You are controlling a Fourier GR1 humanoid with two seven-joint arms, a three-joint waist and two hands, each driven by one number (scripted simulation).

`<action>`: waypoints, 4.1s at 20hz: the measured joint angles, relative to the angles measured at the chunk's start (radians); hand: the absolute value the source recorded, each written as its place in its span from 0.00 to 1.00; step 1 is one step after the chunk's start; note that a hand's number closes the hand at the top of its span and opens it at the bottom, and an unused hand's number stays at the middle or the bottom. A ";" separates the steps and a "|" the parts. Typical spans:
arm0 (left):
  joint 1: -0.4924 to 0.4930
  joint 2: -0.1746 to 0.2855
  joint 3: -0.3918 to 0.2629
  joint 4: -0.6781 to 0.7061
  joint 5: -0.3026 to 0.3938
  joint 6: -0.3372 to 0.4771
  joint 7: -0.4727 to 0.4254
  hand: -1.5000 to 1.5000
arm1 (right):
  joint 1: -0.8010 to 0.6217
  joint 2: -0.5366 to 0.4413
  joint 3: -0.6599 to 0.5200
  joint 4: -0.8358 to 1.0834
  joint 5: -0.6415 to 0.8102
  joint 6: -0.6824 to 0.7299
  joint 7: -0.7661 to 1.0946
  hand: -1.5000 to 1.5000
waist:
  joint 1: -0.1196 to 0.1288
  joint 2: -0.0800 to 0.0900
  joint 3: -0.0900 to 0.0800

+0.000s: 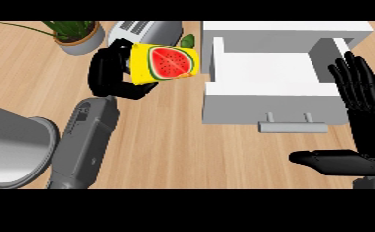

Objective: Pick up the cup, place it into the drawer and close the drawer

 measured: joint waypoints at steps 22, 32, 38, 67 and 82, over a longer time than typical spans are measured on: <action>-0.498 -0.044 -0.279 0.136 0.125 0.432 0.367 1.00 | -0.007 -0.030 -0.044 0.001 -0.055 0.049 0.001 0.00 | -0.040 0.012 -0.001; -0.615 -0.044 -0.438 0.355 0.292 0.512 0.331 1.00 | -0.045 -0.039 -0.056 0.051 -0.064 0.064 -0.024 0.00 | -0.061 0.018 0.000; -0.640 -0.044 -0.554 0.435 0.363 0.560 0.326 1.00 | -0.060 -0.037 -0.046 0.070 -0.052 0.067 -0.039 0.00 | -0.076 0.022 0.000; -0.644 -0.042 -0.790 0.356 0.517 0.720 0.300 0.00 | -0.016 -0.103 -0.035 -0.029 -0.196 0.234 0.008 1.00 | -0.051 0.012 -0.001; -0.438 0.168 -0.696 0.029 0.507 0.681 0.421 0.00 | 0.032 -0.138 0.082 -0.082 0.161 0.201 0.041 1.00 | 0.010 0.001 -0.001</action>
